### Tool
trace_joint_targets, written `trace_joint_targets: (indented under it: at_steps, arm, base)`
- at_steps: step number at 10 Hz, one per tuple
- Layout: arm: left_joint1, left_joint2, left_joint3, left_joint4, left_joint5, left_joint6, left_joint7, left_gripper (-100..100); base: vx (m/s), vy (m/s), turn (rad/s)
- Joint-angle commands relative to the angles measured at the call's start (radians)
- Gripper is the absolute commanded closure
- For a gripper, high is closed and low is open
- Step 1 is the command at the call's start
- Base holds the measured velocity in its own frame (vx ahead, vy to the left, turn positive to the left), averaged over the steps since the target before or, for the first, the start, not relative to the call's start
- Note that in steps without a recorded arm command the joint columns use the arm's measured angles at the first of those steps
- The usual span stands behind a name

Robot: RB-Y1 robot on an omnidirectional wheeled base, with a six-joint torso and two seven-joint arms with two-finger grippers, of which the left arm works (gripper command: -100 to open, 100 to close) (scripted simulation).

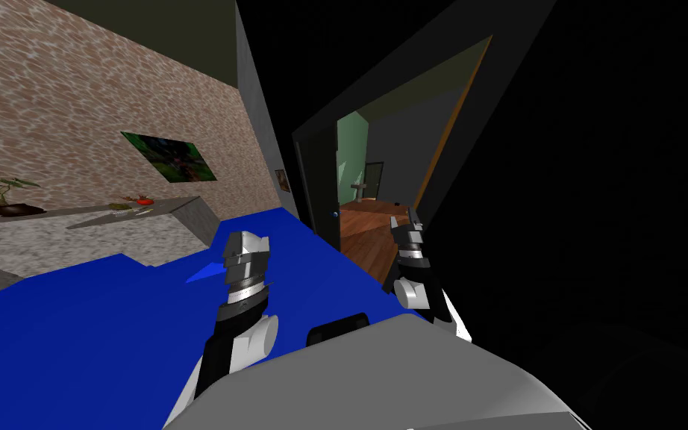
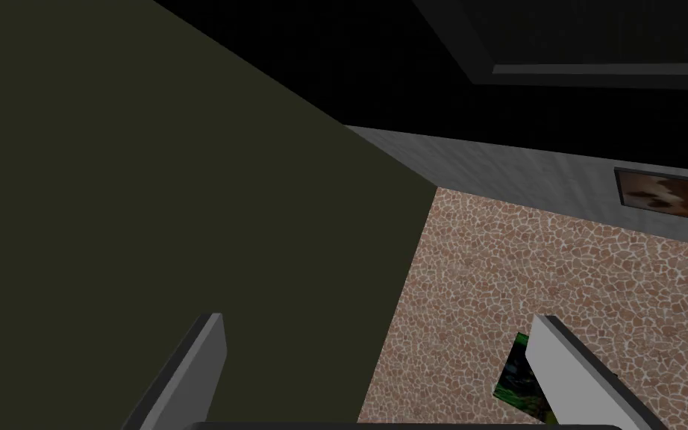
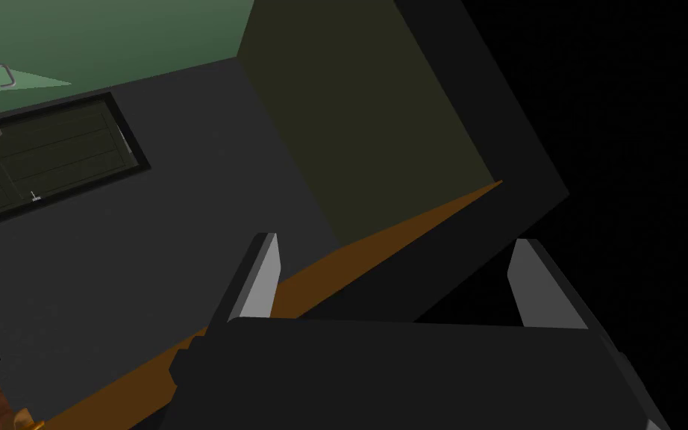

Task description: Push the door open

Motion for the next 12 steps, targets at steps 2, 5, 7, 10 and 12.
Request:
trace_joint_targets:
  at_steps: [2,5,7,10,12]
  arm:
    - [-0.019,0.021,-0.006,0.048,-0.002,-0.008,0.006,-100]
    - [-0.05,0.049,-0.016,0.128,-0.006,-0.02,0.015,-100]
    - [-0.066,0.061,-0.021,0.17,-0.007,-0.027,0.021,-100]
    - [-0.092,0.078,-0.029,0.237,-0.01,-0.037,0.029,-100]
    - [-0.106,0.086,-0.034,0.273,-0.012,-0.043,0.033,-100]
  base:
    - [0.11,0.082,-0.09]
    - [0.155,0.013,-0.088]
    - [0.157,0.037,-0.075]
    - [0.121,0.041,-0.079]
    - [0.097,0.034,-0.058]
